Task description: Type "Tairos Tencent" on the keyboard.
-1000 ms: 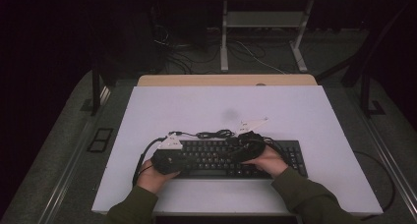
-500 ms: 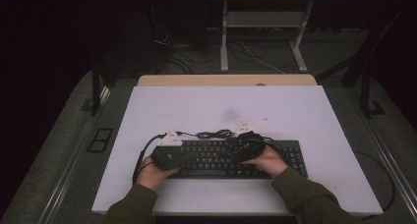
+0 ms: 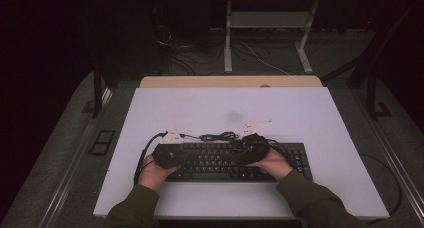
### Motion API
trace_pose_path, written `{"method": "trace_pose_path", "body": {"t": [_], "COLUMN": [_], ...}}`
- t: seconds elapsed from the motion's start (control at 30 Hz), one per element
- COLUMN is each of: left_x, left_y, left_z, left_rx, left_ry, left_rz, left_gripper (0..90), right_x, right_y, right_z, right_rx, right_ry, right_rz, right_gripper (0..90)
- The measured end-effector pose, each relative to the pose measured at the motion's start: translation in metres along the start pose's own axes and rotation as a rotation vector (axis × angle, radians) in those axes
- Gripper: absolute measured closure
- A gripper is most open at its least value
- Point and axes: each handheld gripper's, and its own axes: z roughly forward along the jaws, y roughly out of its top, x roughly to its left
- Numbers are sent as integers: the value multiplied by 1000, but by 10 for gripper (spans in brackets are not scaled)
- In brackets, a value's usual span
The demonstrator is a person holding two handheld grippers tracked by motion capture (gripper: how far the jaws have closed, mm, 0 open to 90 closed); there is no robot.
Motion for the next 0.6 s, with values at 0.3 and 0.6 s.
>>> {"method": "trace_pose_path", "body": {"t": [0.3, 0.6], "left_x": [2, 3], "left_y": [-1, -1], "left_z": [4, 6], "left_rx": [23, 29], "left_ry": [2, 1], "left_rz": [11, 8], "left_gripper": [891, 891], "right_x": [0, 0], "right_y": [0, 0], "right_z": [0, 0], "right_rx": [0, 1], "right_ry": [-1, -3], "right_rz": [1, -1], "right_gripper": [344, 344]}}
